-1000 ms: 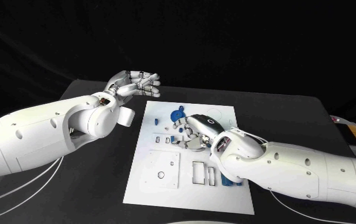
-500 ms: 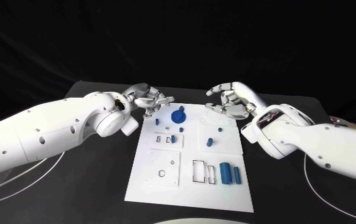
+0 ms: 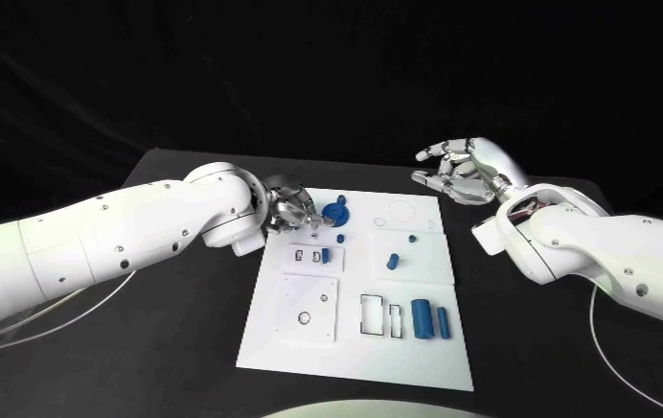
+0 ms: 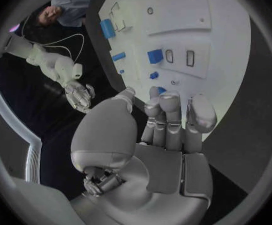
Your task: Assemble the parts on the task board
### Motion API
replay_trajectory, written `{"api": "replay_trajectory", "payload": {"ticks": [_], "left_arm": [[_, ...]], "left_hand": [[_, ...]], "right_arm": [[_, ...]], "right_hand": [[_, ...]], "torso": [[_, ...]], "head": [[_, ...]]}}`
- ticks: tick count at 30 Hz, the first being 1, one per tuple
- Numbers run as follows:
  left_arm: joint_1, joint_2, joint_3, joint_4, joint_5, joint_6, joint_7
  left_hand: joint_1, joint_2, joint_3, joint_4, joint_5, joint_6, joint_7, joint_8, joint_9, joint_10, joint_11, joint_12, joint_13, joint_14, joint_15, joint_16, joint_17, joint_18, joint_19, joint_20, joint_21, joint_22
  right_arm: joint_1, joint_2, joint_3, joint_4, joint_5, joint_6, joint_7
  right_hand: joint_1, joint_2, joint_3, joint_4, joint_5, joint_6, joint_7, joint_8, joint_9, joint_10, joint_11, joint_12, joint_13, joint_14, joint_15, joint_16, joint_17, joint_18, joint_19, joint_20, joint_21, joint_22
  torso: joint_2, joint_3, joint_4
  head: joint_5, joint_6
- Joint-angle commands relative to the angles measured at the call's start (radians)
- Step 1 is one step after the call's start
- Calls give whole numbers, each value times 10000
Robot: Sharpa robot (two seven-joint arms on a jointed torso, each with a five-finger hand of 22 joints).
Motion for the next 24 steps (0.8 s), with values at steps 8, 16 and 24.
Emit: {"api": "replay_trajectory", "payload": {"ticks": [8, 16, 24], "left_arm": [[119, 471, -58, -315, -1207, 1959, -922], [270, 750, -208, -491, -1284, 2418, -989], [314, 928, -268, -586, -1295, 2618, -1018]], "left_hand": [[-440, 125, -284, 11, -58, 56, 14, -27, 72, -44, 11, 73, 104, 26, 46, -61, 46, -126, 49, 53, 172, 207], [-491, 155, -326, 9, -57, 91, 2, -4, 99, -53, 3, 72, 96, 27, 41, -67, 52, -128, 52, 55, 188, 232], [-551, 210, -368, 9, -53, 124, -11, 19, 129, -131, -5, -15, -27, 27, 35, -73, 59, -132, 54, 56, 207, 262]], "right_arm": [[60, 93, -14, -411, 2485, -87, 1034], [78, 180, -26, -700, 3023, -184, 1325], [80, 265, -32, -828, 3163, -274, 1524]], "right_hand": [[411, -137, 503, 306, 63, -294, 70, 650, 19, -1942, 189, -3554, -3886, -4248, 321, -4195, -5708, 626, -3336, 330, -5321, -3589], [397, -224, 711, 351, 208, -260, 200, 994, -119, -1687, 379, -5009, -6184, -4307, 507, -6063, -6979, 700, -3225, 497, -6517, -4592], [301, -333, 1065, 290, 301, 214, 233, 649, -489, -785, 358, -6391, -7934, -3512, 465, -8457, -8292, 639, -2794, 480, -7486, -5643]], "torso": [[8, -10, 0], [14, -7, -2], [8, -9, -4]], "head": [[56, -48], [100, -45], [101, -69]]}}
